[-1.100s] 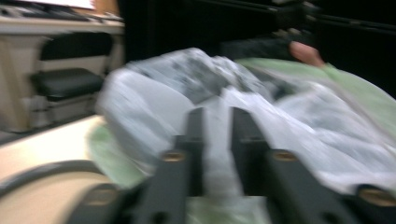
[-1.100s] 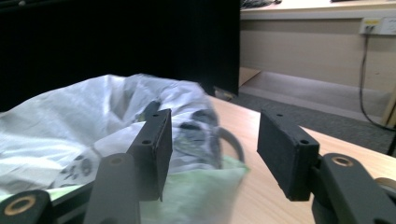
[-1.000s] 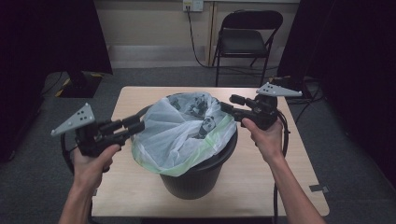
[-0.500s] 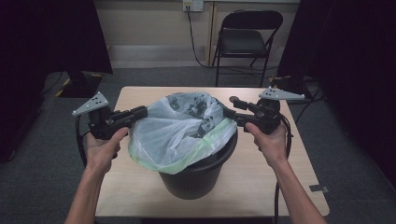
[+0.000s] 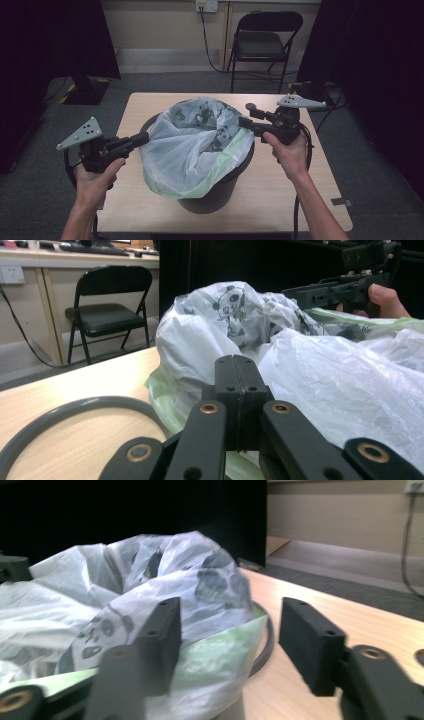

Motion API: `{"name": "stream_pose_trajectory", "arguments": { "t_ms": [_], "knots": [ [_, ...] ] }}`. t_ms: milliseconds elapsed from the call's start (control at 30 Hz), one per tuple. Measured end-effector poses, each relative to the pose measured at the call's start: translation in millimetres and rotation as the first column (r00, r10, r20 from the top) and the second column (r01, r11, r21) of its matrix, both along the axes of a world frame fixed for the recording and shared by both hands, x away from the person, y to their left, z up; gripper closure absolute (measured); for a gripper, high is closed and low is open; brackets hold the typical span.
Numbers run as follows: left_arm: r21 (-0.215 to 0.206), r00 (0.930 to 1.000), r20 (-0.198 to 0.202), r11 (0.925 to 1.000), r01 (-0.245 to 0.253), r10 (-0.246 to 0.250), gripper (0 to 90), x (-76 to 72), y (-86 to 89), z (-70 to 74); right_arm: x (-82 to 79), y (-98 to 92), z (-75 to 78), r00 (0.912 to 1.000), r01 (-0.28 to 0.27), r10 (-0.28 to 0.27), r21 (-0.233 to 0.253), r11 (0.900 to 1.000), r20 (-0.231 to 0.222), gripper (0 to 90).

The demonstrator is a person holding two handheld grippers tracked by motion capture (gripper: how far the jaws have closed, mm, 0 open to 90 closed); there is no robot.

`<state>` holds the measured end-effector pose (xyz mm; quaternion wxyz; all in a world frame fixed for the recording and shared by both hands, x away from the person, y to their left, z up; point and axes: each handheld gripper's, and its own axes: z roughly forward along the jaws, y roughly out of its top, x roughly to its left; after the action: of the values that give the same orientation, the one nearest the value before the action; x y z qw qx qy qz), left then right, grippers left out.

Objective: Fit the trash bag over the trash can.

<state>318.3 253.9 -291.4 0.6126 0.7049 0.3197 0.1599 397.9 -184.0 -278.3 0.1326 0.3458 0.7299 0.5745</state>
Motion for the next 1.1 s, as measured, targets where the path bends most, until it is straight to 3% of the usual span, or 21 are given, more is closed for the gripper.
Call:
{"name": "stream_pose_trajectory", "arguments": {
  "t_ms": [200, 300, 367, 467, 633, 733, 800, 867, 933, 1000, 1067, 1100],
  "knots": [
    [-0.04, 0.9998, -0.009, 0.9991, 0.015, -0.015, 90.0, 2.1, 2.9, -6.6, -3.7, -10.6, -4.4, 0.9995, -0.031, 0.031, 0.031, 0.999, 0.007, 73.1],
    [-0.028, 0.9999, -0.007, 0.9995, 0.015, -0.016, 90.0, 3.0, 2.5, -5.4, -4.3, -14.2, -4.0, 0.999, -0.043, 0.042, 0.051, 0.998, 0.016, 80.7],
    [-0.034, 0.9998, -0.01, 0.9993, 0.017, -0.017, 90.0, 1.7, 2.2, -6.0, -6.8, -14.8, -3.2, 0.999, -0.015, 0.013, 0.042, 0.999, 0.042, 87.7],
    [-0.017, 0.9995, -0.009, 0.9994, 0.031, -0.032, 90.0, -0.7, 3.7, -6.9, -5.1, -19.0, -6.1, 0.9992, -0.003, 0.002, 0.042, 0.999, 0.041, 89.9],
    [-0.025, 0.9983, -0.01, 0.998, 0.058, -0.058, 90.0, -6.2, 3.4, -11.2, -1.6, -20.4, -25.0, 0.9999, 0.005, -0.005, 0.019, 1.0, 0.011, 90.0],
    [-0.024, 0.9975, -0.006, 0.9972, 0.07, -0.07, 90.0, -7.4, 4.2, -10.1, 0.5, -16.2, -42.1, 0.9998, 0.006, -0.007, -0.04, 0.999, -0.017, 90.0],
    [-0.026, 0.9971, 0.007, 0.9968, 0.075, -0.075, 89.3, -6.7, 5.1, -7.4, 1.9, -13.9, -49.4, 0.9996, -0.008, 0.007, -0.037, 0.999, -0.027, 89.9],
    [-0.051, 0.9977, 0.014, 0.9964, 0.067, -0.067, 78.1, -3.1, 6.5, -2.1, 3.2, -13.6, -47.4, 0.9998, 0.0, -0.001, -0.023, 1.0, -0.017, 86.9],
    [-0.052, 0.9985, 0.037, 0.9977, 0.042, -0.041, 72.3, 0.3, 8.0, 5.2, 4.6, -14.5, -41.1, 0.9999, 0.017, -0.017, -0.019, 1.0, 0.001, 79.2],
    [-0.087, 0.998, 0.04, 0.9949, 0.052, -0.048, 68.0, 5.9, 5.6, 11.0, 5.1, -17.3, -33.5, 0.9994, 0.03, -0.03, -0.01, 1.0, 0.019, 77.3],
    [-0.05, 0.9991, 0.034, 0.9983, 0.028, -0.026, 61.2, 15.2, -1.1, 14.6, 6.4, -19.9, -26.8, 0.9981, 0.054, -0.054, -0.004, 0.999, 0.03, 66.5],
    [-0.053, 0.9994, 0.024, 0.9983, 0.026, -0.024, 57.2, 20.0, -6.0, 14.6, 6.8, -20.9, -23.8, 0.9968, 0.072, -0.072, -0.003, 0.997, 0.033, 64.5]
  ]
}}
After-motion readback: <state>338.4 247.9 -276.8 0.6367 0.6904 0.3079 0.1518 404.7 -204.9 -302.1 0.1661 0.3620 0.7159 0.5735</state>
